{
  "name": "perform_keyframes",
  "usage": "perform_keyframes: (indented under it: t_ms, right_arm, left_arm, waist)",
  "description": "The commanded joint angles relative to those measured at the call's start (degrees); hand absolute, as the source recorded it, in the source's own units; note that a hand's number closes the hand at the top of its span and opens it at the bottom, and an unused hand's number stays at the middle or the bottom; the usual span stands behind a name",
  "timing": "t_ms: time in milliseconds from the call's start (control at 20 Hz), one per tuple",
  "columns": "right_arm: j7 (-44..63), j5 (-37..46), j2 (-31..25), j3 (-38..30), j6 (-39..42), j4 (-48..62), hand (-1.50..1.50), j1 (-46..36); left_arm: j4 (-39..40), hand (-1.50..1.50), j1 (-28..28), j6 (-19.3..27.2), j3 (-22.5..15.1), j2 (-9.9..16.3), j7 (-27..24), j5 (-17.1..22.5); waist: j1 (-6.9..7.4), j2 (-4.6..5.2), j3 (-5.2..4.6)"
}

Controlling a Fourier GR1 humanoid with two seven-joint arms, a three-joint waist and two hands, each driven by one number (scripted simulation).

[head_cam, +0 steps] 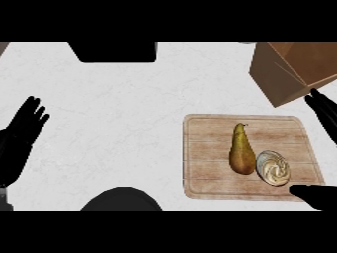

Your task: Pick the pear from the cutting board and place it in the cardboard box

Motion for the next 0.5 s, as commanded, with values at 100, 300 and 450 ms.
perform_keyframes:
  t_ms: [100,300,450]
  right_arm:
    - [22.9,5.2,-4.4,7.4,15.5,-3.4,-1.50,-6.5]
    - [37.5,3.3,1.9,13.5,24.4,-3.3,-1.50,-15.3]
    - [45.1,0.0,9.0,15.6,28.6,1.7,-1.50,-21.9]
  left_arm:
    - [-0.7,0.00,-2.0,-0.7,-1.2,-0.3,1.0,-0.1]
    - [-1.4,0.00,-1.4,0.9,-2.5,-2.0,1.9,-1.3]
    - [-0.5,0.00,0.6,-2.0,-0.9,-1.2,-0.6,-0.6]
  waist:
    - [1.95,0.33,0.00]
    - [2.47,0.36,0.20]
    - [2.53,0.39,0.28]
